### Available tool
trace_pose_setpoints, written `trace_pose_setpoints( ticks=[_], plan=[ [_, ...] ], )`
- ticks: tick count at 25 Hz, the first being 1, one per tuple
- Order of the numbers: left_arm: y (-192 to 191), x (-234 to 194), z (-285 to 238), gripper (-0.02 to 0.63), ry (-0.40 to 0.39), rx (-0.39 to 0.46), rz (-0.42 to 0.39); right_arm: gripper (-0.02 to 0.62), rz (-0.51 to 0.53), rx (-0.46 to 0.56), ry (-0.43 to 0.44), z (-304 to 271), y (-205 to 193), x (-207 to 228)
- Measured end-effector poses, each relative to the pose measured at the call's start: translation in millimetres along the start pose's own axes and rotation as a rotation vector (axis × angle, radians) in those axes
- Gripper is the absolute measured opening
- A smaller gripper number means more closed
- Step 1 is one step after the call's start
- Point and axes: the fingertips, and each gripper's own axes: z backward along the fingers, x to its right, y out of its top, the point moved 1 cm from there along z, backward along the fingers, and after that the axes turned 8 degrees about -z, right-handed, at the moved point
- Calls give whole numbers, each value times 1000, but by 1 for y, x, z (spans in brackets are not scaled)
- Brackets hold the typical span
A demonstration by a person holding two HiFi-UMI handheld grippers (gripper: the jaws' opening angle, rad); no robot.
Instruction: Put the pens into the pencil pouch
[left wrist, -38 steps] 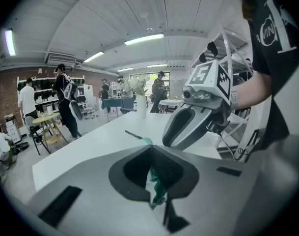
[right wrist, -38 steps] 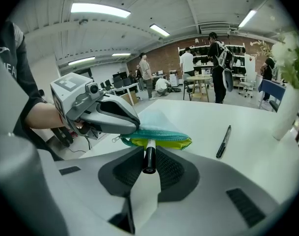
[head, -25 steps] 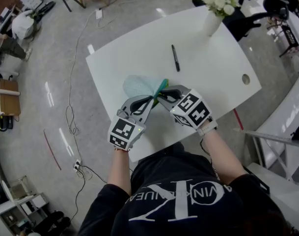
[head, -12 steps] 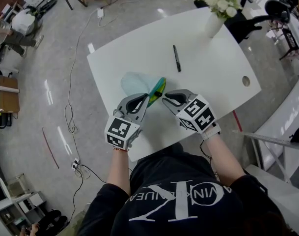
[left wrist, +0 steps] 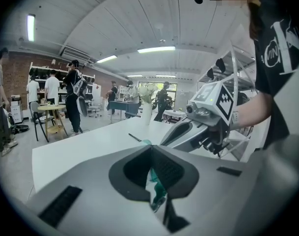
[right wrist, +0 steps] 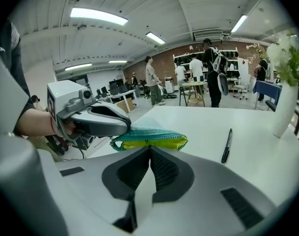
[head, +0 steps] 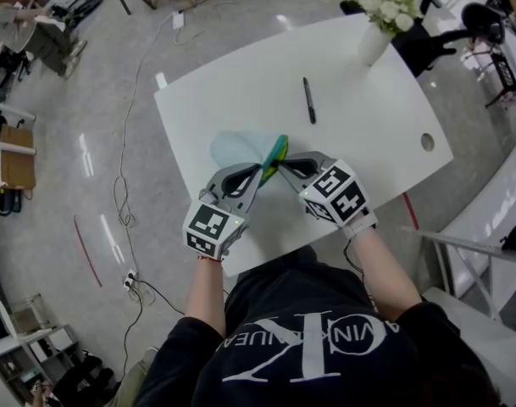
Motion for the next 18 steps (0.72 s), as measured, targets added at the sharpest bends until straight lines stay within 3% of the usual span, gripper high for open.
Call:
trace_pose_setpoints(
  ticks=[18],
  plan=[
    [-23, -35, 0, 6, 134, -68, 59, 86, -99, 5, -66, 3, -7, 41]
  ],
)
